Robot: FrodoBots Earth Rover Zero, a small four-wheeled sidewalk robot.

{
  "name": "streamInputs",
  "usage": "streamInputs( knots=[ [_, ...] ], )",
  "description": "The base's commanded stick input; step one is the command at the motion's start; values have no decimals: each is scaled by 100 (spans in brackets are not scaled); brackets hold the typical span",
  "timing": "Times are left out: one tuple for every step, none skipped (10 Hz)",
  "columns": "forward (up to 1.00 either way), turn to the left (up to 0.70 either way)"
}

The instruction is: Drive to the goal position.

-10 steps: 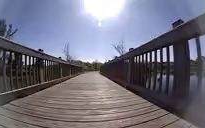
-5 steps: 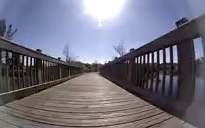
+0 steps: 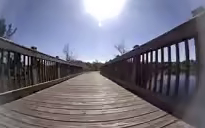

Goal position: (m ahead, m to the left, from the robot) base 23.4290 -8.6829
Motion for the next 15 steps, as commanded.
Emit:
streamInputs(
  knots=[
    [70,35],
    [70,31],
    [70,6],
    [70,0],
    [70,0],
    [70,0],
    [70,0],
    [70,0],
    [70,0],
    [70,0],
    [70,0],
    [70,0],
    [70,0],
    [70,0],
    [70,0]
  ],
)
